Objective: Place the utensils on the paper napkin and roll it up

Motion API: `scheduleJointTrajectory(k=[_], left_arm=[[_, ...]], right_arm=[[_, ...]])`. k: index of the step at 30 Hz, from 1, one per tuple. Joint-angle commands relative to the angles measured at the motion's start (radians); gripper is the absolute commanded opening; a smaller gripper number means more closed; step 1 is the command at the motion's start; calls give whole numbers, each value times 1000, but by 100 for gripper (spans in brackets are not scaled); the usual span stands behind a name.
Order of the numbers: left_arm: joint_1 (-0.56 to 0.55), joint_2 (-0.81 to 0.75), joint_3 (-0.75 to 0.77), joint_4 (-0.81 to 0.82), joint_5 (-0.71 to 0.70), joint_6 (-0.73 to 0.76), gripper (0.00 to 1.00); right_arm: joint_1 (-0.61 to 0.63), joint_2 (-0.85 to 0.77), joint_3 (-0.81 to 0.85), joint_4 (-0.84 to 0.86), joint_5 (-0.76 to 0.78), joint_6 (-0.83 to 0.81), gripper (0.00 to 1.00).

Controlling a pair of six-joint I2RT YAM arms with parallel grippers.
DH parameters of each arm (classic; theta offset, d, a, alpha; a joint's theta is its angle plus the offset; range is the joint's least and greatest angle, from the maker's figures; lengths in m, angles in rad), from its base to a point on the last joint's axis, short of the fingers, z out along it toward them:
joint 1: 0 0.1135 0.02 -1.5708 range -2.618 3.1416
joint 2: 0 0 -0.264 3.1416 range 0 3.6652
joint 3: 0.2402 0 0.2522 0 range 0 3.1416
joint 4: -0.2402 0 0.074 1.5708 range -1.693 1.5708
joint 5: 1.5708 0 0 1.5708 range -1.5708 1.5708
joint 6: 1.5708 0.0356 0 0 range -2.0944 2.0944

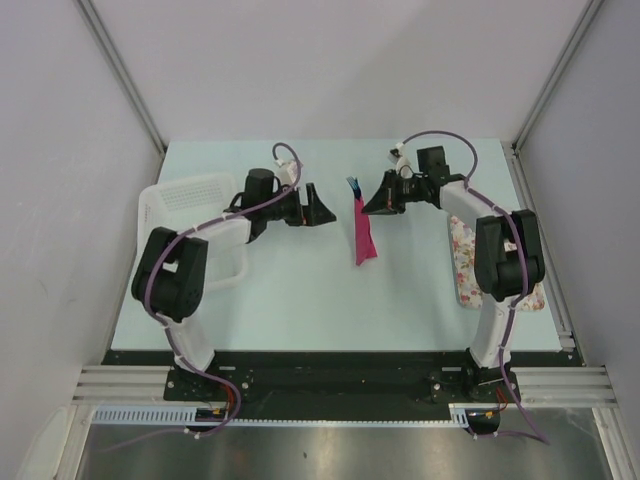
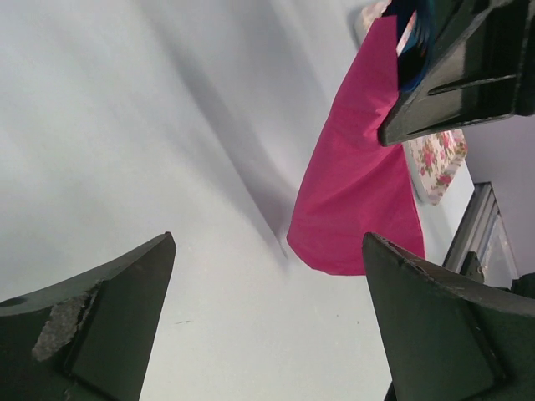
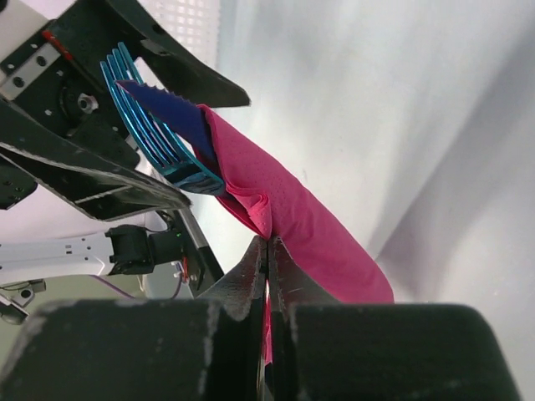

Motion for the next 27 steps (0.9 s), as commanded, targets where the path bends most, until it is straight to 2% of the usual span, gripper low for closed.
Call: scheduleJointTrajectory(k=[1,10,12,13,14,16,18,20,22,27], left_arm=[[34,-166,-14,43,-25,98,100],[44,-444,-37,30,-50,301,100],[45,-492,-21,11,43,377,100],[45,-495,5,-75,89,414,100],[47,-495,66,-129,211,484,100],[45,-487,119,-260,316,517,100],[45,-499,127,-250,387,464,100],[44,-542,73,-131,398,369,100],[27,-576,49,-83,395,353,97],[-44,-605,47,-103,418,333,88]], right_arm=[[8,-118,23,96,-75,46,0],[25,-276,69,148,-142,92,0],[29,-306,78,145,-164,78,0],[35,-326,80,144,-168,72,0],[37,-358,80,135,-173,63,0],[49,-394,84,127,-185,38,0],[60,-446,83,108,-196,17,0],[84,-481,85,78,-196,-26,0],[101,-532,83,52,-193,-75,0],[178,-607,95,-75,-158,-188,0]])
